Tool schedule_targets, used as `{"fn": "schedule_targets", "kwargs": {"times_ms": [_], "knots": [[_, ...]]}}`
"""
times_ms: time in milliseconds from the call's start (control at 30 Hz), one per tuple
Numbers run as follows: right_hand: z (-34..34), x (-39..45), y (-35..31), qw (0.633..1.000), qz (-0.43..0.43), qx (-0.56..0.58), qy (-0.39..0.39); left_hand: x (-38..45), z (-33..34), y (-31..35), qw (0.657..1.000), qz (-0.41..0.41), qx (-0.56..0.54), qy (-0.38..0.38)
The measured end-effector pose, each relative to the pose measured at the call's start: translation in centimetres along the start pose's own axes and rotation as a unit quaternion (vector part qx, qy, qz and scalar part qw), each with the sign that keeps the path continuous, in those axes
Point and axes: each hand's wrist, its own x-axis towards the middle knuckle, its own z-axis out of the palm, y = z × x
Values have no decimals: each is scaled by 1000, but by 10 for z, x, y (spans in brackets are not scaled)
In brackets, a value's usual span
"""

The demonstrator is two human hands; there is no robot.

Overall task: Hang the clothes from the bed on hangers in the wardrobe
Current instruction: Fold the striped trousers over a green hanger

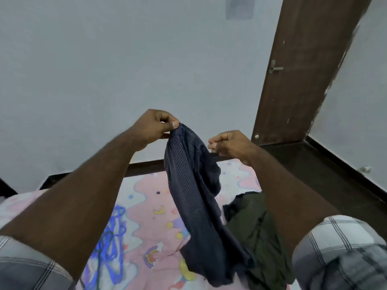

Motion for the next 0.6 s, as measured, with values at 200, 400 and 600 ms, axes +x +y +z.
{"fn": "schedule_targets", "kwargs": {"times_ms": [200, 400, 600], "knots": [[75, -8, -6, 997, 26, 64, 24, -53, -74, 22, 999, 14, -17, 32], [144, 1, 1, 992, 65, 110, -21, -88, -120, 35, 992, 10, -118, 41], [185, 24, -10, 985, 51, 151, -69, -111, -150, 35, 979, 14, -197, 46]]}}
